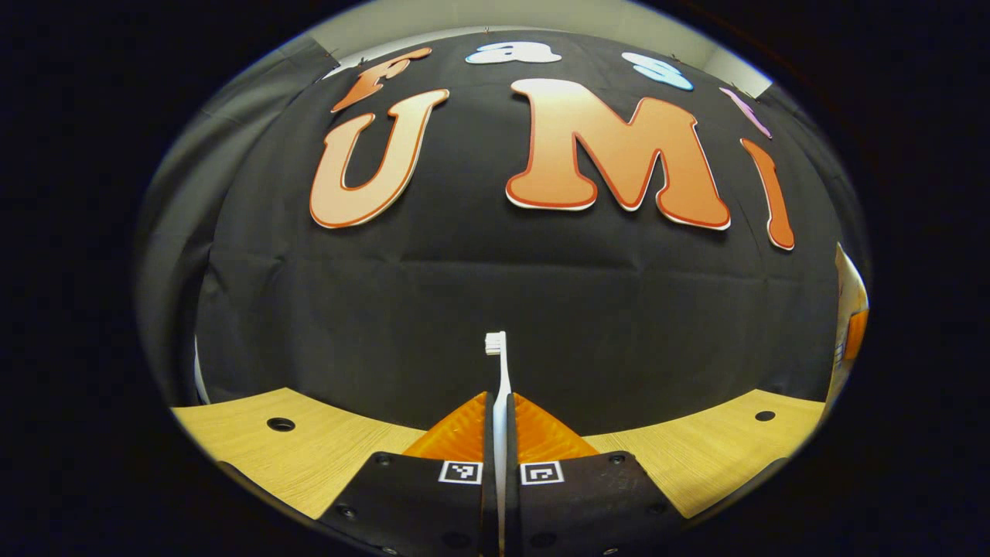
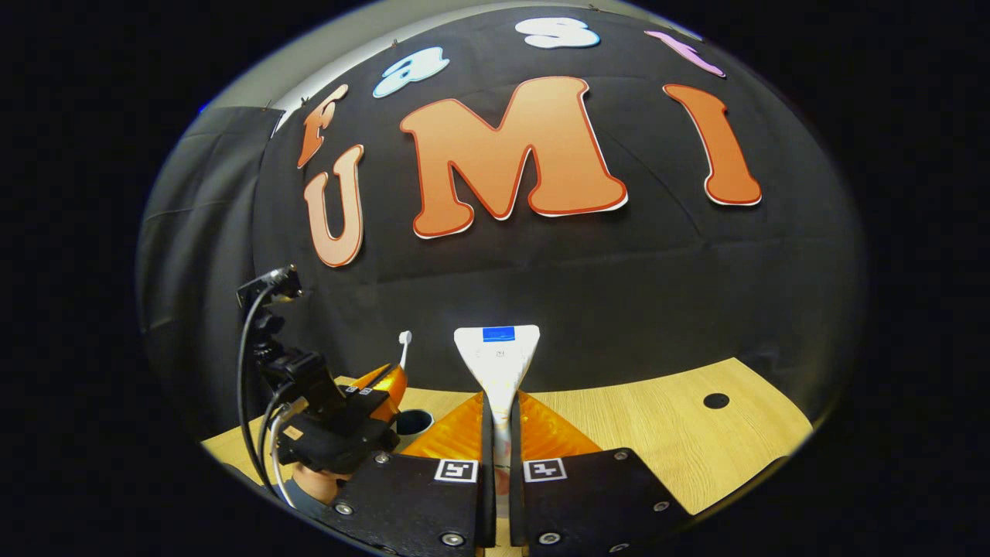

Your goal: Put the toothbrush and toothpaste on the desktop into the cup, then pick up the cup and place it on the coaster on the desktop.

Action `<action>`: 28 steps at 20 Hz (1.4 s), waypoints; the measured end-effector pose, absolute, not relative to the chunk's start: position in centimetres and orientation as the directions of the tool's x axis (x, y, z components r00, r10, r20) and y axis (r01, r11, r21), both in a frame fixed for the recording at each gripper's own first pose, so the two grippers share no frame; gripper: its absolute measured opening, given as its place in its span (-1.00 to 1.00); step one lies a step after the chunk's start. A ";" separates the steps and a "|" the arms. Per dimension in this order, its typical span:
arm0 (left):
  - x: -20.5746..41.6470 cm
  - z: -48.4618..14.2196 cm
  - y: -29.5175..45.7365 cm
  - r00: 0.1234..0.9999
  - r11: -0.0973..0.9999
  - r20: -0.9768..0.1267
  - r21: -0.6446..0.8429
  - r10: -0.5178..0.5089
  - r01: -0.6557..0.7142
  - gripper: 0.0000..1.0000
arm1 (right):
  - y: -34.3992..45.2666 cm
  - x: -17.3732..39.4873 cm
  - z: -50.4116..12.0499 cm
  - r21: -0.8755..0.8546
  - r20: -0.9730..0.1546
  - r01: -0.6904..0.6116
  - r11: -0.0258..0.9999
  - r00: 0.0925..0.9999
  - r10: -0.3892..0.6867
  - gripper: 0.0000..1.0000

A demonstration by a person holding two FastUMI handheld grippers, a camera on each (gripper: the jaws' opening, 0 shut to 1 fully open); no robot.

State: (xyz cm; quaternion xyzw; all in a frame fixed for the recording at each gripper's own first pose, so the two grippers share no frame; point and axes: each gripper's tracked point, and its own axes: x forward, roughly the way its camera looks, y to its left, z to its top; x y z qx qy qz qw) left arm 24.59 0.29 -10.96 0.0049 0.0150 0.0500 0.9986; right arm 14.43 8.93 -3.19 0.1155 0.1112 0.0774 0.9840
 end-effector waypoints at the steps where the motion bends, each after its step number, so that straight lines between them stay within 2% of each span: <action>1: 24.9 -11.4 0.1 0.994 0.995 -0.037 0.014 0.102 -0.102 -0.92 | 8.8 14.4 -3.3 0.242 -0.201 -0.127 0.962 0.963 0.178 -0.86; 5: 25.3 -13.0 0.3 0.992 0.993 -0.049 0.021 0.115 -0.114 -0.92 | 8.7 14.5 -3.4 0.238 -0.202 -0.127 0.963 0.963 0.177 -0.85; 15: 24.5 -16.8 0.8 0.979 0.994 -0.171 0.035 0.113 -0.108 -0.86 | 9.7 14.0 -3.9 0.241 -0.227 -0.139 0.960 0.954 0.196 -0.85; 22: 23.7 -16.8 0.8 0.977 0.995 -0.188 -0.017 0.097 -0.102 -0.87 | 9.8 13.6 -3.6 0.227 -0.222 -0.143 0.963 0.956 0.194 -0.85; 28: 23.4 -16.2 1.1 0.975 0.995 -0.195 0.002 0.102 -0.103 -0.84 | 9.5 13.3 -3.7 0.238 -0.227 -0.140 0.961 0.954 0.195 -0.85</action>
